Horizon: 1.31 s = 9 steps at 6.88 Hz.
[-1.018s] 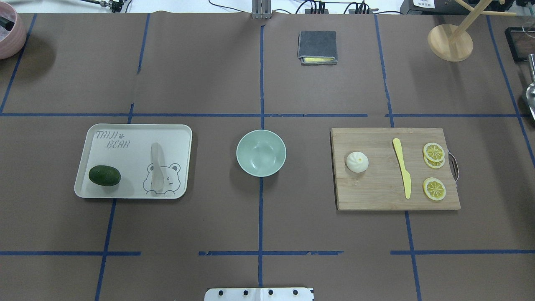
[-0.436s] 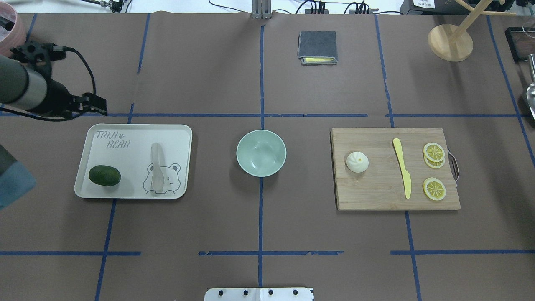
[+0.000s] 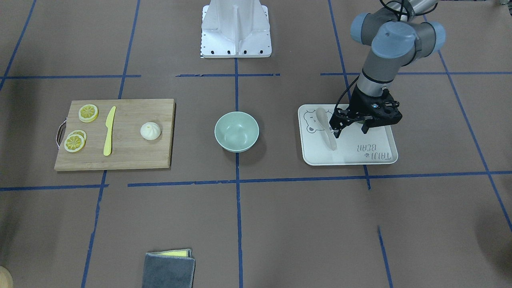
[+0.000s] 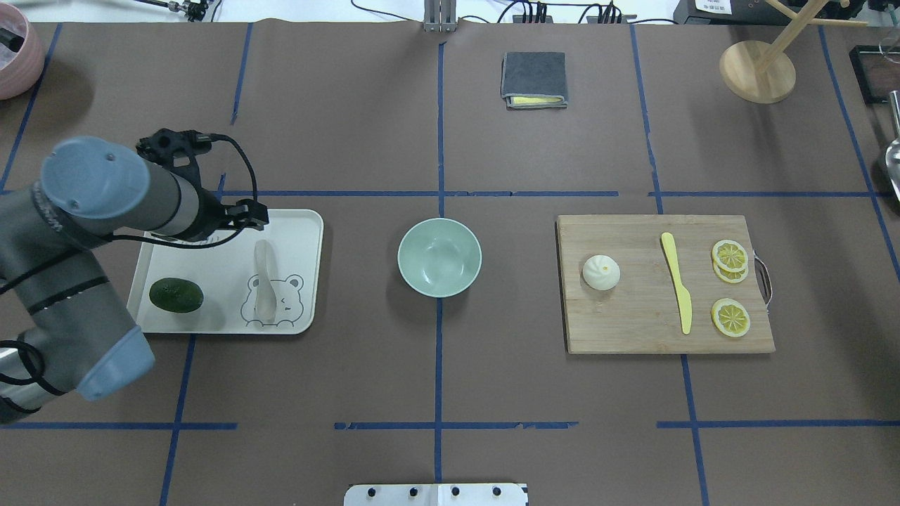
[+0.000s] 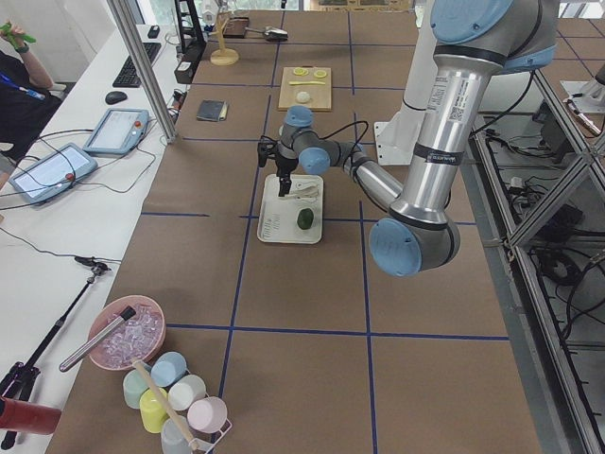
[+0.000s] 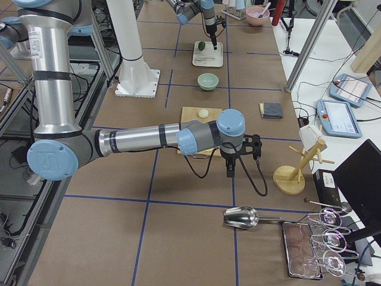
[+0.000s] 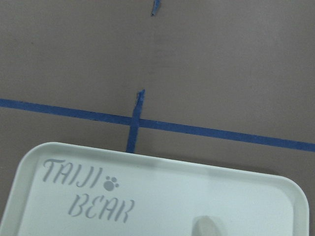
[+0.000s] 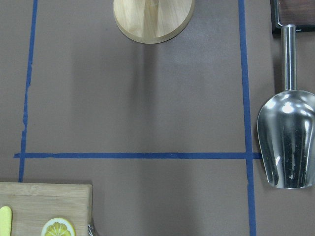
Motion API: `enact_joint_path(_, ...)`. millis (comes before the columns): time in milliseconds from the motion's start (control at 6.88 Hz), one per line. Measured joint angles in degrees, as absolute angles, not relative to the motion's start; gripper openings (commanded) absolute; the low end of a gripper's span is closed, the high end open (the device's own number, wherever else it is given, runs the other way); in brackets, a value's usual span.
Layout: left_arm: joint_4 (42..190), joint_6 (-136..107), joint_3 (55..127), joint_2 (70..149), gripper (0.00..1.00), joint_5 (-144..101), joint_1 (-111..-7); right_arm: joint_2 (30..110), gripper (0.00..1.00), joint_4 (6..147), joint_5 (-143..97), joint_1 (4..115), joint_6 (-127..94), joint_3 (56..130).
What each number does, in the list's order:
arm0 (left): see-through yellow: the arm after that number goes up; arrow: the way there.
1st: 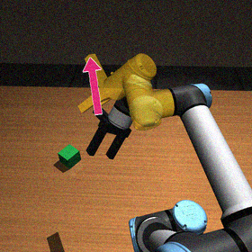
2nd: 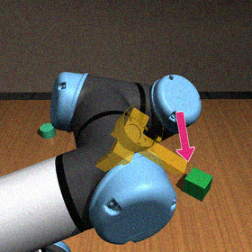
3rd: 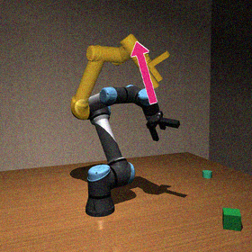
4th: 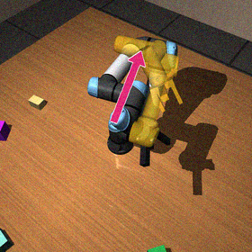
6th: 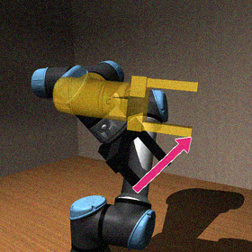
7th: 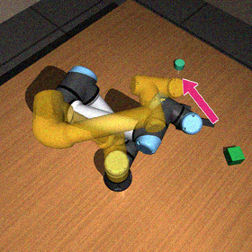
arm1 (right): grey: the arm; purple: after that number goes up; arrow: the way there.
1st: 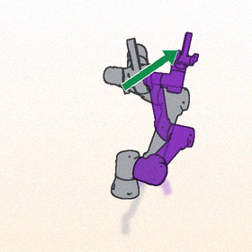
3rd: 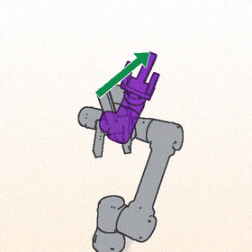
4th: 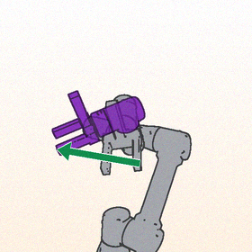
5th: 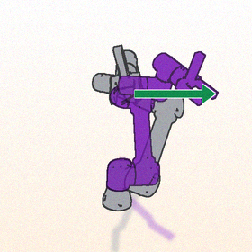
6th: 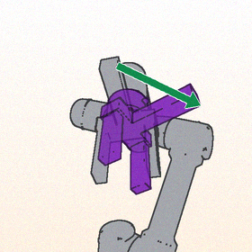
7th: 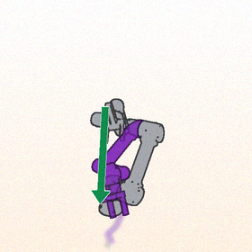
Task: Put spoon and bun in bowl
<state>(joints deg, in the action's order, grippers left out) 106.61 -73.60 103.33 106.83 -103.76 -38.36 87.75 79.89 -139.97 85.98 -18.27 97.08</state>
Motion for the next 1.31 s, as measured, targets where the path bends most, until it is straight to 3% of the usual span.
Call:
enact_joint_path(436,106.53,-75.31,99.96,108.73,0.89,-102.19,-34.68,87.6,1.0,79.55,-139.87,84.5,-21.6,98.85)
enact_joint_path(727,106.54,-75.23,98.63,108.91,0.77,-102.17,-34.42,87.55,1.0,79.54,-139.99,83.7,-23.95,100.26)
enact_joint_path(873,106.56,-75.16,98.13,108.93,0.69,-102.17,-34.39,87.54,1.0,79.54,-140.06,83.42,-24.97,100.88)
enact_joint_path(1309,106.47,-75.26,97.84,109.1,0.19,-102.32,-34.37,87.48,1.0,79.6,-140.12,82.21,-27.69,102.94)
